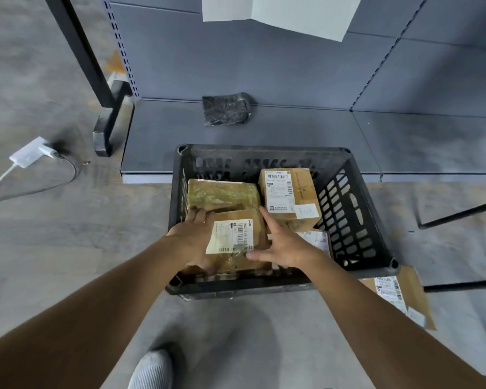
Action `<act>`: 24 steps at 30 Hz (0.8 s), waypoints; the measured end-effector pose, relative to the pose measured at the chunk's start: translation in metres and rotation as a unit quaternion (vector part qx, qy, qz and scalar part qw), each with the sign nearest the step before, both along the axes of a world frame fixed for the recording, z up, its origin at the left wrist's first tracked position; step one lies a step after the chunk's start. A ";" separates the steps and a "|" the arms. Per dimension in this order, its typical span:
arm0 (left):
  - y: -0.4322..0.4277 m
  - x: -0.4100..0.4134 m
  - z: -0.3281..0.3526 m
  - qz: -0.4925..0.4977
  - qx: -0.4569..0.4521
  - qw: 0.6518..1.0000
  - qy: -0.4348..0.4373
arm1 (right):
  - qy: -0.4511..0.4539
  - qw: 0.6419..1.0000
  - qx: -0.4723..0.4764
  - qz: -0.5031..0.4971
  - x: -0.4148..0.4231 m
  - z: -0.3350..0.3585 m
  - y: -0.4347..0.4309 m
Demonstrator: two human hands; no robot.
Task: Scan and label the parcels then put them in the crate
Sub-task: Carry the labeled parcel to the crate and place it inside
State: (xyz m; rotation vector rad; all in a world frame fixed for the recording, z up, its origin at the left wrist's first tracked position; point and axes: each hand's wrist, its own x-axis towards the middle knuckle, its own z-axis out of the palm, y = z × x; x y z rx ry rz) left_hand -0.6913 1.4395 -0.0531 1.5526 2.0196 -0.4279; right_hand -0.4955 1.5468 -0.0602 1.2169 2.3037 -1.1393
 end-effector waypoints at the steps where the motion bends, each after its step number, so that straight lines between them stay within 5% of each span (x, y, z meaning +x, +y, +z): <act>1: -0.003 0.001 0.009 0.009 0.010 1.000 -0.007 | 0.000 1.000 0.007 -0.008 0.000 0.010 -0.001; 10: -0.019 0.022 0.178 0.050 0.069 0.996 0.030 | -0.048 0.985 0.162 0.009 -0.004 0.166 -0.019; 24: -0.123 0.100 0.573 0.164 0.163 0.972 -0.036 | -0.069 0.964 0.256 0.012 0.068 0.538 -0.108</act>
